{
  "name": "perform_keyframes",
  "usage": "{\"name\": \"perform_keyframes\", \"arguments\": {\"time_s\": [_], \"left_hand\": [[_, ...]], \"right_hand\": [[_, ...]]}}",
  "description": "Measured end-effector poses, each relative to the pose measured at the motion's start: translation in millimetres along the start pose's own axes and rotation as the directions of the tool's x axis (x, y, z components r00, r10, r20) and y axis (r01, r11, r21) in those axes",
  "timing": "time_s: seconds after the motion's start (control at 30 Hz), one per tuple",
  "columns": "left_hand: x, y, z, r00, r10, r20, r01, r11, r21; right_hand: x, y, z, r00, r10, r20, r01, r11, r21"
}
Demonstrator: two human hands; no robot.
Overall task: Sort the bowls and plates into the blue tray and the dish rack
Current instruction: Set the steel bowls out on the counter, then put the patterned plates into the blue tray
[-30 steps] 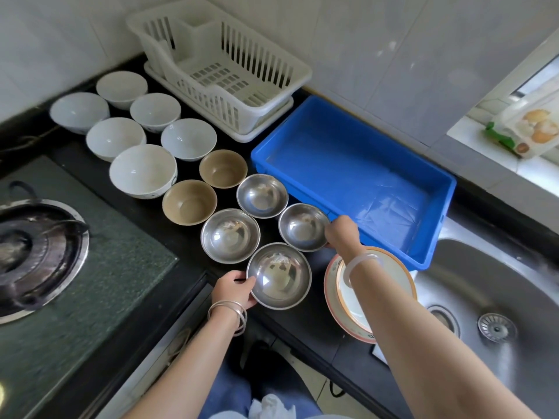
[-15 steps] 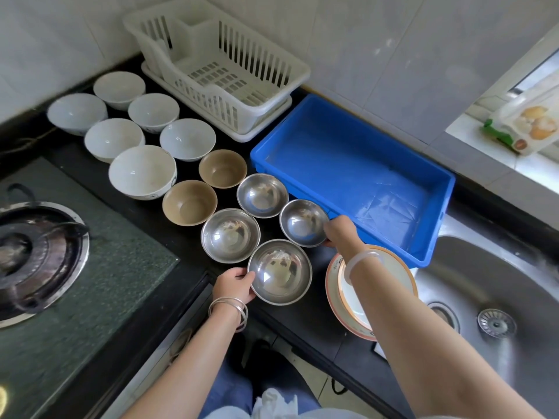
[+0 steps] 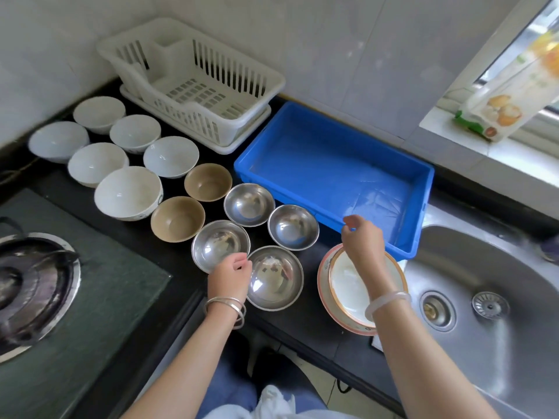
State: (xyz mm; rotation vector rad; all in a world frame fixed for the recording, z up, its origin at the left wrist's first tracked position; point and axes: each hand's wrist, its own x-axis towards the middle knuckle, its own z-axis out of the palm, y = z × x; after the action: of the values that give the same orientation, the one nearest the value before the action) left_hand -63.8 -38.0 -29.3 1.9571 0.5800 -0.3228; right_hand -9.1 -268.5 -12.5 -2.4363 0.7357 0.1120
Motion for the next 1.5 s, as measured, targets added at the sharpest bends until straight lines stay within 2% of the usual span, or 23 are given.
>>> {"name": "perform_keyframes", "arguments": {"time_s": [0.13, 0.3, 0.43, 0.53, 0.83, 1.0, 1.2, 1.37, 1.5], "left_hand": [[-5, 27, 32, 0.989, 0.086, 0.123, -0.085, 0.996, -0.011], [-15, 44, 80, 0.919, 0.113, 0.379, -0.165, 0.980, 0.110], [-20, 52, 106, 0.853, 0.140, 0.502, -0.331, 0.890, 0.315], [-19, 54, 112, 0.856, 0.183, 0.483, -0.394, 0.837, 0.381], [-2, 66, 113, 0.852, 0.234, 0.468, -0.418, 0.842, 0.341], [-2, 68, 112, 0.840, 0.291, 0.458, -0.483, 0.786, 0.386], [-4, 69, 110, 0.830, 0.331, 0.448, -0.507, 0.782, 0.362], [-7, 90, 114, 0.798, 0.353, 0.489, -0.527, 0.802, 0.281], [-23, 110, 130, 0.734, 0.403, 0.547, -0.582, 0.787, 0.202]], "right_hand": [[-17, 51, -22, 0.987, 0.020, -0.157, -0.028, 0.998, -0.048], [-32, 101, -28, 0.975, 0.179, -0.130, -0.190, 0.979, -0.071], [-41, 116, -24, 0.960, 0.240, -0.143, -0.245, 0.969, -0.022], [-48, 116, -23, 0.949, 0.260, -0.176, -0.265, 0.964, -0.008], [-82, 99, -3, 0.905, 0.399, -0.146, -0.376, 0.913, 0.159], [-83, 90, -2, 0.887, 0.411, -0.212, -0.395, 0.911, 0.117], [-81, 91, -8, 0.874, 0.456, -0.170, -0.429, 0.887, 0.172], [-86, 97, -36, 0.857, 0.460, -0.233, -0.429, 0.887, 0.172], [-96, 110, -70, 0.825, 0.460, -0.328, -0.427, 0.888, 0.171]]}}
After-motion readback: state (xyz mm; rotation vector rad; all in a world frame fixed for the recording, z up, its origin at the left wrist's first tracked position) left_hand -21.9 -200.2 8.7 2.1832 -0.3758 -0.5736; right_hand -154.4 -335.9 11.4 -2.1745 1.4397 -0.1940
